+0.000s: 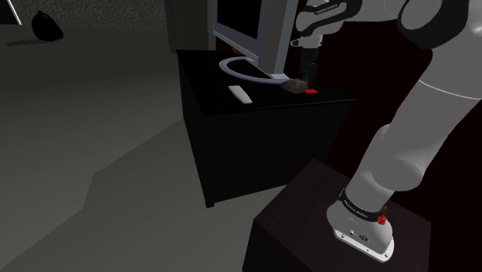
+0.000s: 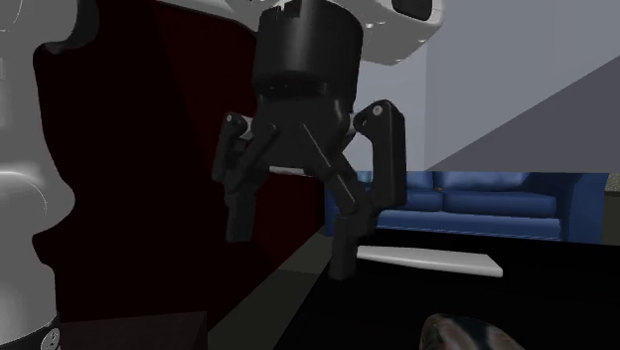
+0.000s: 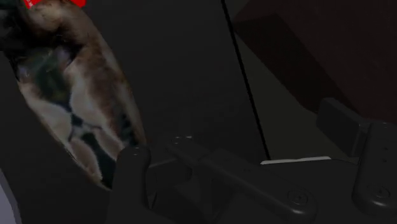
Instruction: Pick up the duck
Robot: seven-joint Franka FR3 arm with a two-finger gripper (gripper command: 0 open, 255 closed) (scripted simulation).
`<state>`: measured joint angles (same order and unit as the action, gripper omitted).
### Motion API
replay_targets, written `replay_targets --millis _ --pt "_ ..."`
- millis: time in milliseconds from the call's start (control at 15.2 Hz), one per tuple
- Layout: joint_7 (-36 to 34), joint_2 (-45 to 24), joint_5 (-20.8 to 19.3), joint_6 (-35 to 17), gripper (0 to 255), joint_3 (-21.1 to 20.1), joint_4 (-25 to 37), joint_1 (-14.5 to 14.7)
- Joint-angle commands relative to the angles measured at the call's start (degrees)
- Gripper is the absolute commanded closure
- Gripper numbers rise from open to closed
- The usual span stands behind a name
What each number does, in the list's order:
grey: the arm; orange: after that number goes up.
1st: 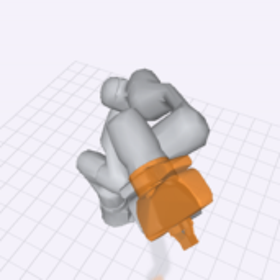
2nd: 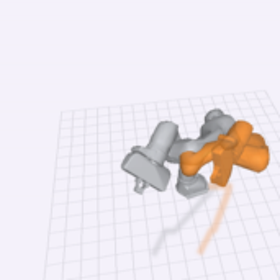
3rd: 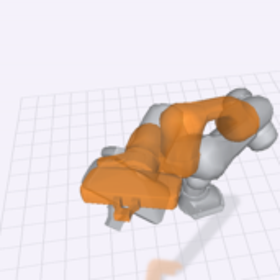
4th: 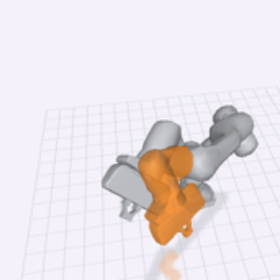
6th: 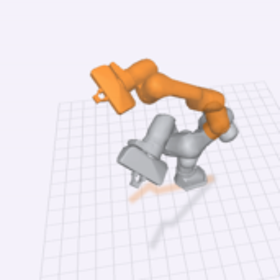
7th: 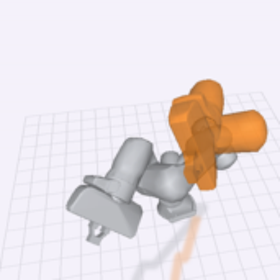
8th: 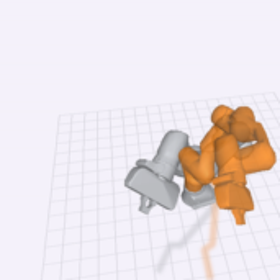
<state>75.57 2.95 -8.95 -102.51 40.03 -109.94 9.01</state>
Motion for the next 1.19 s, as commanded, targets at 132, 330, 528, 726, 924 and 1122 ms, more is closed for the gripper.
replay_targets --millis 132,330,528,726,924,1122 --pt "12.3 -10.7 5.8 -2.3 0 1.6 7.8 -1.6" --pt "20.1 -18.5 10.2 -2.7 0 0.9 14.8 -4.3" --pt "25.7 -24.6 13.3 -2.4 0 -0.6 21.3 -7.2" --pt "25.6 -24.9 13.6 -4.6 0 -0.8 19.4 -7.1" --pt "25.7 -25.4 14.0 -6.7 0 -0.7 17.6 -6.9" --pt "25.8 -25.8 14.3 -7.8 0 -0.5 16.8 -6.7"
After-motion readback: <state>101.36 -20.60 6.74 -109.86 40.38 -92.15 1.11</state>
